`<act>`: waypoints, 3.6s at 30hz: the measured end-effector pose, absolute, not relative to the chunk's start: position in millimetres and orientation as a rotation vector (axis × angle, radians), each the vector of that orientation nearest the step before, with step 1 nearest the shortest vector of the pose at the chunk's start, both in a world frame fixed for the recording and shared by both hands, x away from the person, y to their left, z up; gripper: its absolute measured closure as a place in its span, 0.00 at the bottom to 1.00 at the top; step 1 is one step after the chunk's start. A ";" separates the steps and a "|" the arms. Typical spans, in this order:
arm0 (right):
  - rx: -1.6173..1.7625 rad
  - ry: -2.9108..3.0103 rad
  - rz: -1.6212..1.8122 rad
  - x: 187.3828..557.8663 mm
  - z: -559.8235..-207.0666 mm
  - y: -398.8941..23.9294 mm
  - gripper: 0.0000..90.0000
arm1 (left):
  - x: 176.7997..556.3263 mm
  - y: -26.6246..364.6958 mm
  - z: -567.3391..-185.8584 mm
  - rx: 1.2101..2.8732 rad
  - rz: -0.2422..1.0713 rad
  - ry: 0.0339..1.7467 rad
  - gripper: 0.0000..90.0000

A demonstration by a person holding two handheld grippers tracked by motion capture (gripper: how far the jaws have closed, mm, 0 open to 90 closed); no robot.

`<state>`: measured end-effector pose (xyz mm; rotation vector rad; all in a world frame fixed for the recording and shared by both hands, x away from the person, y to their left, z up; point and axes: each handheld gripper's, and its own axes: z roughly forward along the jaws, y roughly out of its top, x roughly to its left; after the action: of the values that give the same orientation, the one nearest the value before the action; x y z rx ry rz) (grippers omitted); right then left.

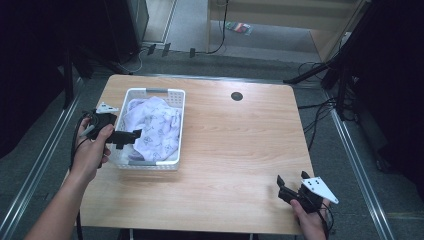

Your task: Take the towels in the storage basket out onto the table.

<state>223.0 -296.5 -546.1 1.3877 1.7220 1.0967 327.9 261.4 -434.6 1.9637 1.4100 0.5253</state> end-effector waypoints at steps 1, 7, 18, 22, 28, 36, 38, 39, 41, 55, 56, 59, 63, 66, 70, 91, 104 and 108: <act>1.386 1.722 1.097 222.9 -546.1 -296.7 0.15 | 332.1 256.6 -434.2 1.975 0.506 1.408 0.00; 1.382 1.723 1.100 222.7 -546.1 -296.8 0.15 | 345.3 245.8 -438.6 2.007 0.473 1.420 0.00; 1.376 1.724 1.103 222.7 -546.2 -296.8 0.15 | 369.5 238.2 -445.2 2.047 0.427 1.463 0.00; 1.374 1.725 1.103 222.7 -546.2 -296.8 0.15 | 376.4 236.6 -447.9 2.051 0.400 1.479 0.00; 1.372 1.726 1.104 222.6 -546.1 -296.7 0.15 | 388.3 234.2 -454.3 2.083 0.362 1.512 0.00; 1.373 1.729 1.098 222.8 -546.1 -296.3 0.15 | 407.1 229.6 -467.4 2.130 0.301 1.558 0.00; 1.373 1.729 1.098 222.8 -546.1 -296.3 0.15 | 410.7 227.9 -470.1 2.141 0.294 1.559 0.00; 1.373 1.726 1.101 222.7 -546.2 -296.3 0.15 | 413.2 227.0 -471.7 2.159 0.280 1.564 0.00; 1.374 1.728 1.101 222.7 -546.2 -296.3 0.15 | 416.1 224.7 -475.2 2.175 0.271 1.565 0.00; 1.369 1.729 1.103 222.3 -546.2 -295.8 0.15 | 425.4 202.1 -513.3 2.305 0.285 1.646 0.00; 1.368 1.729 1.104 222.1 -546.2 -295.8 0.15 | 425.0 201.6 -513.7 2.316 0.287 1.640 0.00; 1.366 1.732 1.102 222.2 -546.2 -295.4 0.15 | 424.3 201.2 -514.2 2.314 0.289 1.638 0.00; 1.367 1.732 1.100 222.2 -546.1 -295.3 0.15 | 423.7 198.8 -515.4 2.340 0.303 1.632 0.01; 1.368 1.732 1.101 222.1 -546.1 -295.2 0.15 | 421.7 196.5 -513.8 2.345 0.326 1.623 0.12; 1.365 1.740 1.091 222.7 -546.2 -294.8 0.15 | 418.5 195.3 -507.0 2.355 0.350 1.624 0.36; 1.367 1.741 1.094 222.8 -546.2 -295.0 0.15 | 417.5 201.3 -485.0 2.414 0.281 1.550 0.67; 1.367 1.741 1.094 222.8 -546.2 -295.0 0.15 | 411.8 207.9 -448.3 2.348 0.325 1.543 0.67; 1.365 1.741 1.094 222.8 -546.2 -294.9 0.15 | 410.4 208.9 -433.6 2.335 0.348 1.530 0.67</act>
<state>222.8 -294.9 -546.2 1.3654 1.7410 1.0937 410.4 208.9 -433.6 2.3352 1.5301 0.3478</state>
